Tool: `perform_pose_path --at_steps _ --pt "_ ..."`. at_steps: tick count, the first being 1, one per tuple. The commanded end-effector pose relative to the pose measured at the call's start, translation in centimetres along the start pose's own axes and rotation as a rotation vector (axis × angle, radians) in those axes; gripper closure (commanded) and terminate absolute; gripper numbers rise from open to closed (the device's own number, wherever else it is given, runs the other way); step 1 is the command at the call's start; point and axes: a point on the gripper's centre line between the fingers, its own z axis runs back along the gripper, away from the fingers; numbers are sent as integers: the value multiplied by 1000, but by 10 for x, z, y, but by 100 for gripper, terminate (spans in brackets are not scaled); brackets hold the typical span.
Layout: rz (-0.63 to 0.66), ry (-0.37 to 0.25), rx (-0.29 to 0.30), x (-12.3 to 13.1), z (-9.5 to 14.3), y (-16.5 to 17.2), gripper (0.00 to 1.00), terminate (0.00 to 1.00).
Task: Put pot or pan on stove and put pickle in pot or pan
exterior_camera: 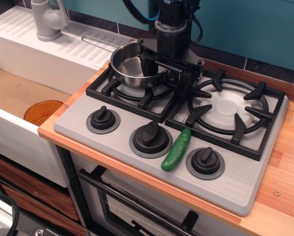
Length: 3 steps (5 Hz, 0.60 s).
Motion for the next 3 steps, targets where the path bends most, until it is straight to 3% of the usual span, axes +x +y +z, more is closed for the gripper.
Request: perform_pose_path --at_steps 1,3 --pt "-6 -24 29 14 20 3 100 0" --pt "-22 -65 -5 25 33 2 100 0"
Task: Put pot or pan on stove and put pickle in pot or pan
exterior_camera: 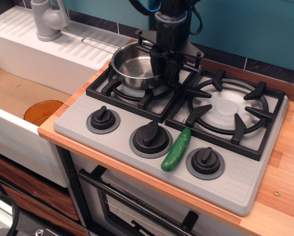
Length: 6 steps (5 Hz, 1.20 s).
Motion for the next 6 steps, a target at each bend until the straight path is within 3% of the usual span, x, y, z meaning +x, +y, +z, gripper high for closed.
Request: perform_pose_path --at_steps 1,3,6 --pt "-10 -78 -15 23 40 -1 100 0" --pt "-4 -16 -1 22 79 -18 100 0" --pt "36 -18 29 11 91 -96 100 0"
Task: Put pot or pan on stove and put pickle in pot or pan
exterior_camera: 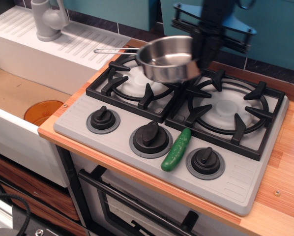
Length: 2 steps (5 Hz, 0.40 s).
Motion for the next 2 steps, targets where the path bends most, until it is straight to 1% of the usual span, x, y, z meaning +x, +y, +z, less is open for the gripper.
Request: perform_pose_path --at_steps 1,2 --pt "43 -127 7 0 42 -52 100 0" --pt "62 -138 11 -1 41 -76 100 0"
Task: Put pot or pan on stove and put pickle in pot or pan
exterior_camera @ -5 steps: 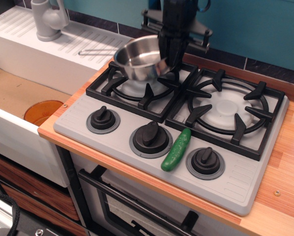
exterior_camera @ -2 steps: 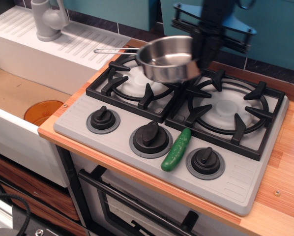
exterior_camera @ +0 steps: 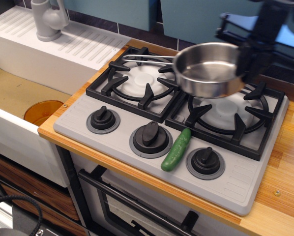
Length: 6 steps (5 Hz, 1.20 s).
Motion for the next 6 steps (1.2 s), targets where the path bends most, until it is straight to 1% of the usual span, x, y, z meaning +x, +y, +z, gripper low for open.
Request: perform_pose_path --at_steps 1,2,3,4,5,6 --pt "21 -122 -14 15 15 -28 100 0" --pt "3 -120 -18 21 12 -21 100 0" --pt "3 -130 -12 23 5 -17 100 0" --pt "-8 -159 -1 21 -1 -16 0 0" --pt "-11 -162 -7 20 -3 -14 0 0" --pt "-9 -142 -13 20 2 -10 0 0"
